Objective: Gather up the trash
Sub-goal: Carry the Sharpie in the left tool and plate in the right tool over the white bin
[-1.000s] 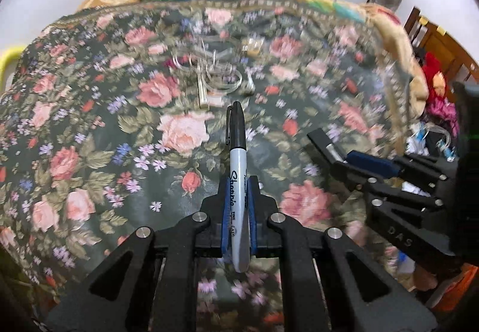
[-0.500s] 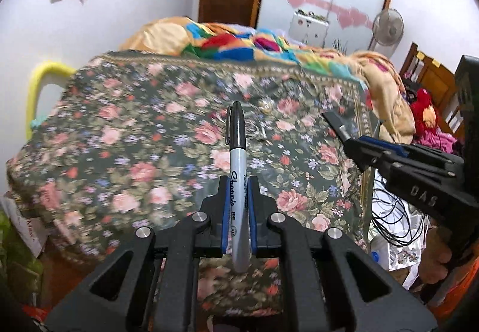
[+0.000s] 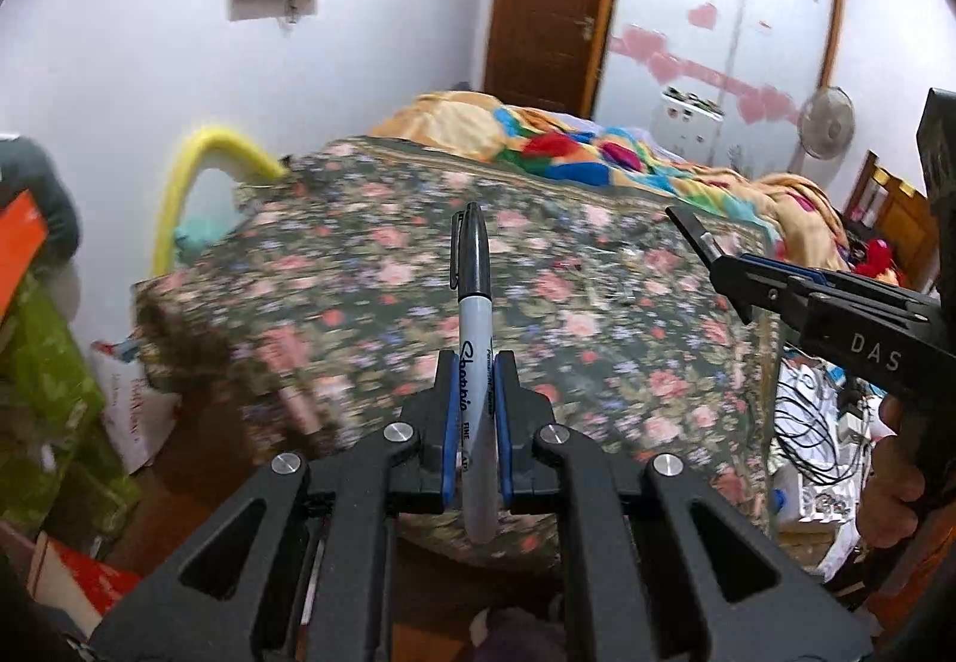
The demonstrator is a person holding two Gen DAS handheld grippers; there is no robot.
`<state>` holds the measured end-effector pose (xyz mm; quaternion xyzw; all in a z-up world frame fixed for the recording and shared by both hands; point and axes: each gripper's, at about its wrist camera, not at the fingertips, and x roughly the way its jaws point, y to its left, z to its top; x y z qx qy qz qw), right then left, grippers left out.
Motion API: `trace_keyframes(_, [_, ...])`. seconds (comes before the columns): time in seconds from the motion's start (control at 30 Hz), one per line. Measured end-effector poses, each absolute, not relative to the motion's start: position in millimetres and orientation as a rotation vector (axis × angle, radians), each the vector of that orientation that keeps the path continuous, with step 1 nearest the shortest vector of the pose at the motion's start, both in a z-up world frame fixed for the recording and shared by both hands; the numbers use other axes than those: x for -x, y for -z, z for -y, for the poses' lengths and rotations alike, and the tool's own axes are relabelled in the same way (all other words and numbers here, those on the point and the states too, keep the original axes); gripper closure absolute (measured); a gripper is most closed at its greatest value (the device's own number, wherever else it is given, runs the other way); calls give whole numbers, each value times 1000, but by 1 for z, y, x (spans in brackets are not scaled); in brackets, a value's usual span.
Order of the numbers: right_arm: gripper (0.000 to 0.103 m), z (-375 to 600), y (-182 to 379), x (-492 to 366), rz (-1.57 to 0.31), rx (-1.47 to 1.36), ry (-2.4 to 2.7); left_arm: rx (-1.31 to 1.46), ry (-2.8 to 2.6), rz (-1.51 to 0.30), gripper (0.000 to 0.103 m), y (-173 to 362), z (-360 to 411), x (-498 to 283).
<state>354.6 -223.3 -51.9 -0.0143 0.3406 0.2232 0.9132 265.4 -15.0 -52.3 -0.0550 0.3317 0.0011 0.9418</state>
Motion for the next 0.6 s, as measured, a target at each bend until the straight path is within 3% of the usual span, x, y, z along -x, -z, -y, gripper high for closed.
trace_keyframes(0.3, [80, 137, 56, -311, -715, 92, -606, 173, -139, -679, 93, 60, -73, -196])
trace_keyframes(0.6, [80, 50, 88, -282, -785, 168, -733, 243, -265, -776, 94, 106, -145, -150])
